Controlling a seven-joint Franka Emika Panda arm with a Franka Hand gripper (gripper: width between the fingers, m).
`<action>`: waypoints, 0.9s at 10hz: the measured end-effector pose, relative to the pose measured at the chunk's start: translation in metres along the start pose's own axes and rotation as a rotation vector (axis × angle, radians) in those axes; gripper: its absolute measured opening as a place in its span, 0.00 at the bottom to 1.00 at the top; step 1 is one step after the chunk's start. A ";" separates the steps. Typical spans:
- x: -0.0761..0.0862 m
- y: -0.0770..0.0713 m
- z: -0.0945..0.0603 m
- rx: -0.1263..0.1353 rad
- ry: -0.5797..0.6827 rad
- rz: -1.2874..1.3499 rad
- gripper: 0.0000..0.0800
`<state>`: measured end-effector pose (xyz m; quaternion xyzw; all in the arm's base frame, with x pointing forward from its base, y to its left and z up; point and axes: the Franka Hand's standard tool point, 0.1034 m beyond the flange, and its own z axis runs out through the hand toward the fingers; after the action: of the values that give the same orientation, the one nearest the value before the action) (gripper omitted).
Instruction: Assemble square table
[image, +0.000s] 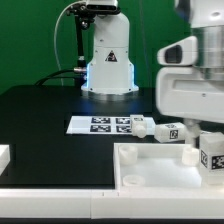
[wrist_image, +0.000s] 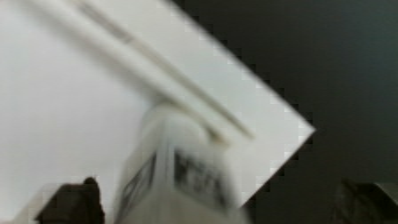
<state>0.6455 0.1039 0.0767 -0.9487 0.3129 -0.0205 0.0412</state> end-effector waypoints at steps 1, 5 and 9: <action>0.005 0.004 -0.001 -0.015 0.012 -0.118 0.81; 0.002 0.001 0.003 -0.012 0.022 -0.233 0.81; -0.007 -0.015 0.000 0.004 0.029 -0.204 0.81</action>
Offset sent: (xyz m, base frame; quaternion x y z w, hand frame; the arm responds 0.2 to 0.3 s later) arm 0.0045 0.0169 -0.0013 0.0117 -0.0179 -0.1039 0.9944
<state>0.6486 0.1203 0.0780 -0.9751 0.2152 -0.0388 0.0365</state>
